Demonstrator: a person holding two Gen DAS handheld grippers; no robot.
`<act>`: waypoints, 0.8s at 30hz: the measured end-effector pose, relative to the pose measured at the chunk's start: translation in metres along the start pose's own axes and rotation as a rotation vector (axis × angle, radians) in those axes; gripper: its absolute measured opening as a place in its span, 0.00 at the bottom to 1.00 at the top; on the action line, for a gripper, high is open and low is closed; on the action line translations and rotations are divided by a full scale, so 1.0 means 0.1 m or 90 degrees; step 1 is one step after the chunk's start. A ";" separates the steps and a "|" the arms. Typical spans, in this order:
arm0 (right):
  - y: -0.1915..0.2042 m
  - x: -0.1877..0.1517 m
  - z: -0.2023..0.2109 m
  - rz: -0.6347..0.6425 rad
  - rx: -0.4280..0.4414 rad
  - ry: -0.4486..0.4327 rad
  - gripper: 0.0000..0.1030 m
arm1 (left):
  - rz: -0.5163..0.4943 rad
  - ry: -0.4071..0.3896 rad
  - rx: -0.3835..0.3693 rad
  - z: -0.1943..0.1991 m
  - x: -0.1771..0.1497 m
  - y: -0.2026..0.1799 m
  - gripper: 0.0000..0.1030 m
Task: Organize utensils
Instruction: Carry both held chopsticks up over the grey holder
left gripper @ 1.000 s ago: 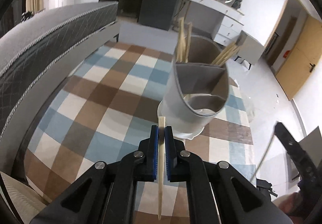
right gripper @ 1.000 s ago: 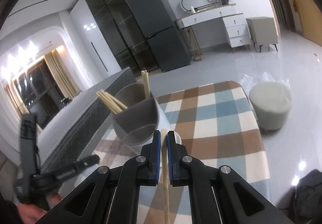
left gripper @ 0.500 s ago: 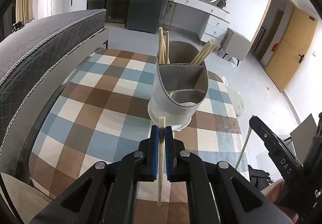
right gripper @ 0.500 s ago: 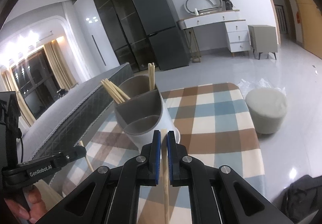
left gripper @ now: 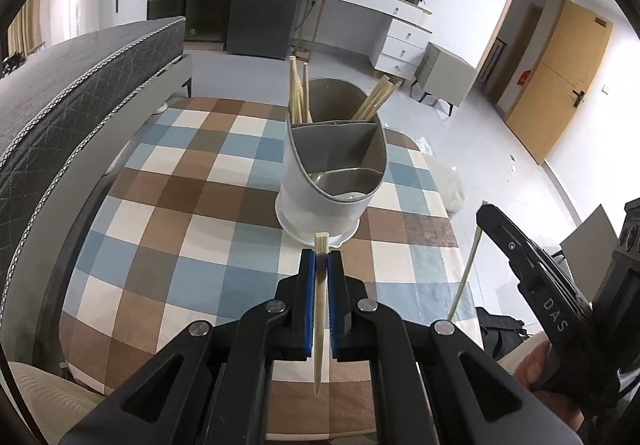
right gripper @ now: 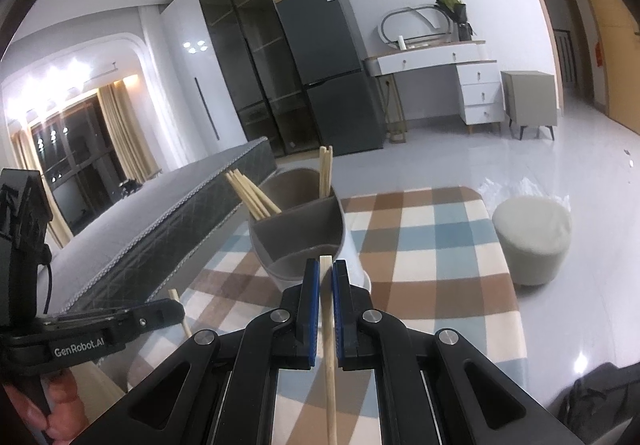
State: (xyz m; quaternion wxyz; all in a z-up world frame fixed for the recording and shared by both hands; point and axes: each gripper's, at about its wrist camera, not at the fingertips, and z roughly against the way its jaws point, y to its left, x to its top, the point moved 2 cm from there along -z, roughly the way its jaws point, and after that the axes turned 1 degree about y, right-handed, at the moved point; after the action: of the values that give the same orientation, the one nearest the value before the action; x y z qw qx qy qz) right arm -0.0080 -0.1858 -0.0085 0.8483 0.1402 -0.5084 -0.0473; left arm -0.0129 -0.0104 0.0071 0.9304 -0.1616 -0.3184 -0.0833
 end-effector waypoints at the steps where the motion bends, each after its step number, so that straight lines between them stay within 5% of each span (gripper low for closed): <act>1: 0.01 0.02 0.01 0.001 0.000 -0.003 0.05 | -0.001 -0.002 -0.005 0.03 0.02 -0.01 0.01; 12: 0.05 0.25 0.05 0.015 0.009 -0.041 0.05 | 0.034 -0.044 -0.066 0.32 0.40 -0.02 0.01; 24: 0.13 0.82 -0.21 0.049 0.030 -0.063 0.05 | 0.081 -0.153 -0.082 0.54 1.22 0.19 0.01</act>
State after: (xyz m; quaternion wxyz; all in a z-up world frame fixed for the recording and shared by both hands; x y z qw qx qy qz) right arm 0.0489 -0.1880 0.0559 0.8197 0.1379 -0.5559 -0.0091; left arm 0.0567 0.0203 0.1183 0.8766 -0.2499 -0.4105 -0.0248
